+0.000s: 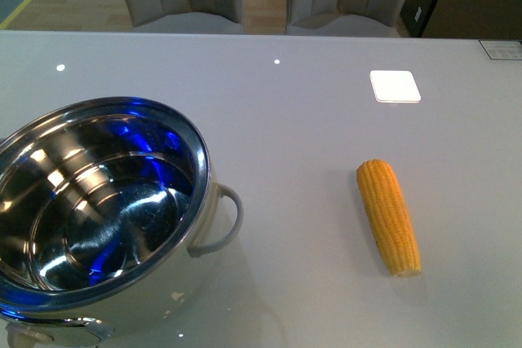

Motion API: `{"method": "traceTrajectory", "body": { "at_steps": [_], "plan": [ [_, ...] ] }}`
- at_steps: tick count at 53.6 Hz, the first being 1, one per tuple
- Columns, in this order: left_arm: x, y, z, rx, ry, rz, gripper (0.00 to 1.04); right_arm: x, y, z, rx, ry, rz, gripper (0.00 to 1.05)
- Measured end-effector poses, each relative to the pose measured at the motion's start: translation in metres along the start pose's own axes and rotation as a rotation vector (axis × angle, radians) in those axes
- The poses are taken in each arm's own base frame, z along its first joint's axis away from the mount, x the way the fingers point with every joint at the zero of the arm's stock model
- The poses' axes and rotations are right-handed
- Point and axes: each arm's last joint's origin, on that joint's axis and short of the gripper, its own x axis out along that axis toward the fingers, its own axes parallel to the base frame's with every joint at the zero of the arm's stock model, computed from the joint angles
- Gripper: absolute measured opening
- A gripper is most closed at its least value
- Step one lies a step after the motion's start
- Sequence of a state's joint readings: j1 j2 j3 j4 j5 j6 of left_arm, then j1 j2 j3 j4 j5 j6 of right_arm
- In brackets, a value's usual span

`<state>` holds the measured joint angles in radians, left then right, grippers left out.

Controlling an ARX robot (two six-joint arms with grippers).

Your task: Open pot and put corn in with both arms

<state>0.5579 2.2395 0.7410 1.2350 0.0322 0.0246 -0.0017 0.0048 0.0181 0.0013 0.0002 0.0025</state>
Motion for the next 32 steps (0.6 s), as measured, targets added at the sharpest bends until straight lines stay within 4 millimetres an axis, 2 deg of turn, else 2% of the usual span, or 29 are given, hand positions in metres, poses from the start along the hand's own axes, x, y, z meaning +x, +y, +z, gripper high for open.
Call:
{"method": "traceTrajectory", "body": {
  "at_steps": [10,16,32],
  "plan": [
    [-0.023,-0.021,0.026,0.012,-0.017,-0.071,0.98,0.000,0.000,0.000,0.000,0.000,0.000,0.96],
    [-0.042,-0.043,0.044,0.030,-0.033,-0.124,0.98,0.000,0.000,0.000,0.000,0.000,0.000,0.96],
    [-0.076,-0.080,0.064,0.053,-0.077,-0.213,0.98,0.000,0.000,0.000,0.000,0.000,0.000,0.96]
  ]
}}
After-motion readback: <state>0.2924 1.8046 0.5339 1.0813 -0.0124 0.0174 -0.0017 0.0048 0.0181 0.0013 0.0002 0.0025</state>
